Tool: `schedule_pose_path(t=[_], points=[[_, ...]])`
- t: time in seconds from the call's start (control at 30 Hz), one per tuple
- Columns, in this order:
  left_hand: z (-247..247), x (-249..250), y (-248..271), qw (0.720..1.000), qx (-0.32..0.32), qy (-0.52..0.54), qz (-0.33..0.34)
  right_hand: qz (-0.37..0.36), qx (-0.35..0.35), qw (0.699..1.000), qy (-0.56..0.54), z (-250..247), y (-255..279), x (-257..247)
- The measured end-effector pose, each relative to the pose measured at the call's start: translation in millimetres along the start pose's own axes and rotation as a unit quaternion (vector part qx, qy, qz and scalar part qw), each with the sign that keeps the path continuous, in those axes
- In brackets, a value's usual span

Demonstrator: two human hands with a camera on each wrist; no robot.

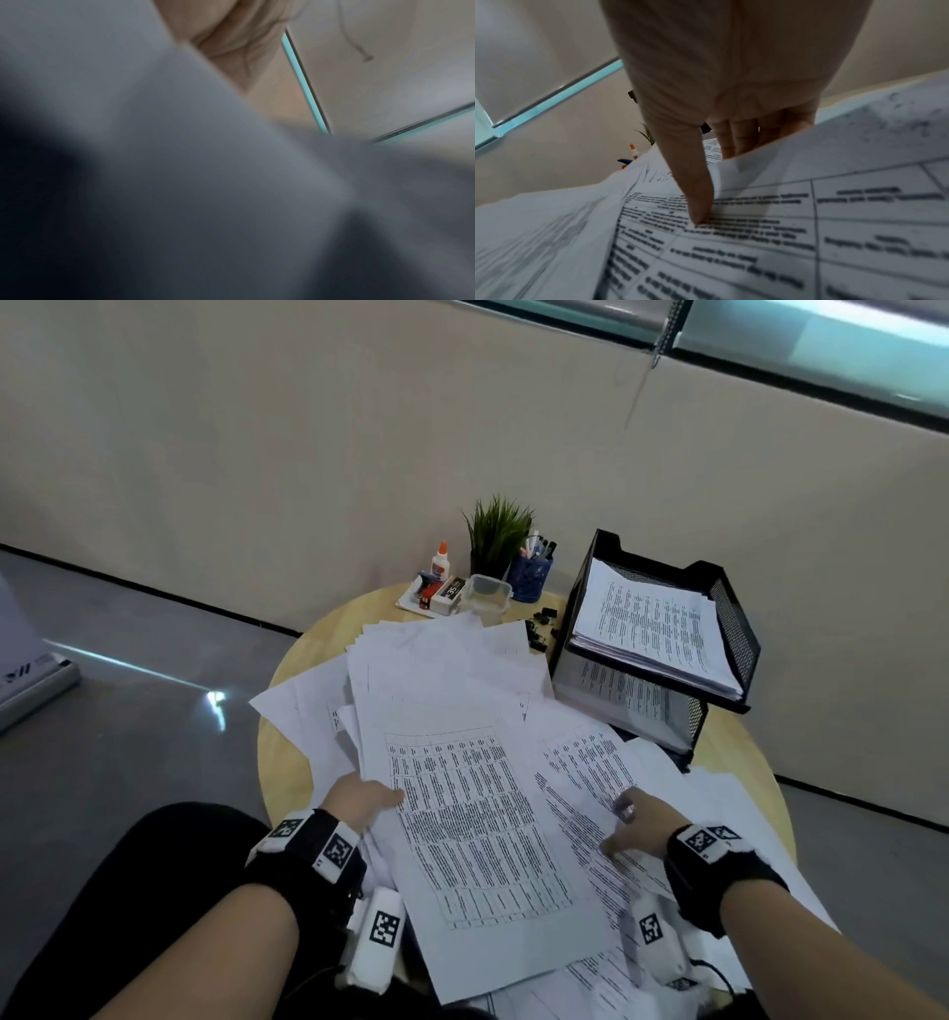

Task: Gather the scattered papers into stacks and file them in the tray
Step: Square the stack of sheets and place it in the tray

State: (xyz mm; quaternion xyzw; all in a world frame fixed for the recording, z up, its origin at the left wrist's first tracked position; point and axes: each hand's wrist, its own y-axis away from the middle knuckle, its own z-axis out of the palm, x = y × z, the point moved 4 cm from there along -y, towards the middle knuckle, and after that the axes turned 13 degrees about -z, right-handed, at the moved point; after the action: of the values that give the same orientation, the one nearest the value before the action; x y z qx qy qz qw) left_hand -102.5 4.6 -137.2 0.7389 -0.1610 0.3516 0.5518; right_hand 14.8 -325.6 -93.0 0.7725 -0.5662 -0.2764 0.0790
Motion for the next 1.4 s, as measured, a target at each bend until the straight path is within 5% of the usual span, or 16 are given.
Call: schedule_pose_path(t=[0.13, 0.4, 0.77, 1.13, 1.4], points=[[-1, 0, 2, 0.999, 0.002, 0.017, 0.030, -0.033, 0.020, 0.996, 0.083, 4, 12, -4], [2, -1, 5, 0.997, 0.008, 0.017, 0.068, -0.015, 0.201, 0.977, 0.066, -56, 67, 3], [21, -13, 15, 0.997, -0.017, 0.035, 0.062, -0.059, 0.402, 0.914, 0.014, -143, 136, -22], [33, -5, 32, 0.990, -0.078, 0.093, 0.066, 0.008, 0.227, 0.967, -0.115, -11, 72, -12], [37, -10, 23, 0.990, -0.086, 0.097, 0.051, -0.021, 0.106, 0.989, -0.097, 25, 45, -45]])
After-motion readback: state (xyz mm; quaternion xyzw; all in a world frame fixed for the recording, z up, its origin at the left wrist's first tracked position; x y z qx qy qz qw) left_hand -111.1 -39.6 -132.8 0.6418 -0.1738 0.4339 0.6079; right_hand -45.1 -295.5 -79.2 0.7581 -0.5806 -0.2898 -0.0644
